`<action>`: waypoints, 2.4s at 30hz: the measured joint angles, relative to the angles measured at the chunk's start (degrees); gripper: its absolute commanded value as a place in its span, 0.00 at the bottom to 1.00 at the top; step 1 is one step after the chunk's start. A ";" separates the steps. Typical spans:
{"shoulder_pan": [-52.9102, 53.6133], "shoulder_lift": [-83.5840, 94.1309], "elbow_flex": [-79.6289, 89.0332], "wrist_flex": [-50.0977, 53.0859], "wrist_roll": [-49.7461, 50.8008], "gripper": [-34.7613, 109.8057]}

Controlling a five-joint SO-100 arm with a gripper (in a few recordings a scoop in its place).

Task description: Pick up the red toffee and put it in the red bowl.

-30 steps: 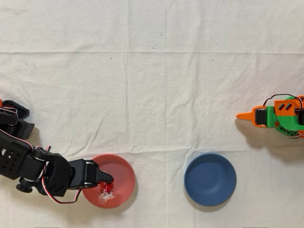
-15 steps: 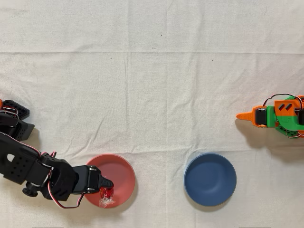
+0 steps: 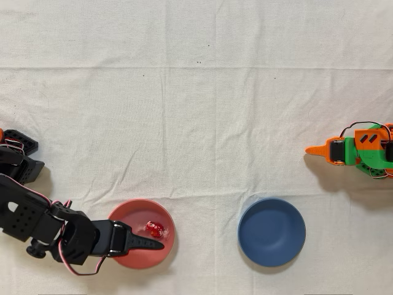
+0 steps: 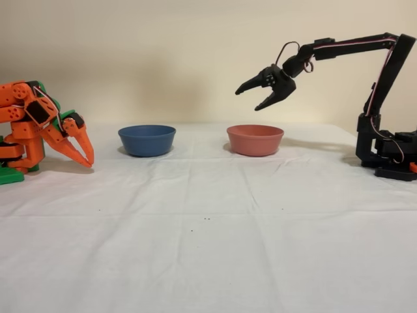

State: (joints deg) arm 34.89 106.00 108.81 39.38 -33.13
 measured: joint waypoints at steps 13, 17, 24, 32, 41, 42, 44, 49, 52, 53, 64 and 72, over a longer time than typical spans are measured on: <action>-0.97 8.44 3.08 1.85 0.62 0.30; -2.99 13.89 5.36 3.87 2.29 0.28; -9.49 22.76 8.53 9.58 5.98 0.24; -17.14 34.28 15.56 13.36 11.78 0.24; -26.02 52.73 28.92 13.62 28.39 0.24; -26.81 54.58 30.32 13.62 29.88 0.24; -27.51 57.83 32.96 13.62 31.64 0.24; -30.67 63.72 38.32 15.82 32.61 0.24; -30.50 66.45 41.31 15.82 31.64 0.24; -30.23 67.32 42.28 15.82 31.29 0.24; -30.23 77.08 53.53 14.59 27.95 0.24; -30.23 77.34 61.35 8.26 29.27 0.24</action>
State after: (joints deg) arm 4.66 183.34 170.16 47.64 -3.87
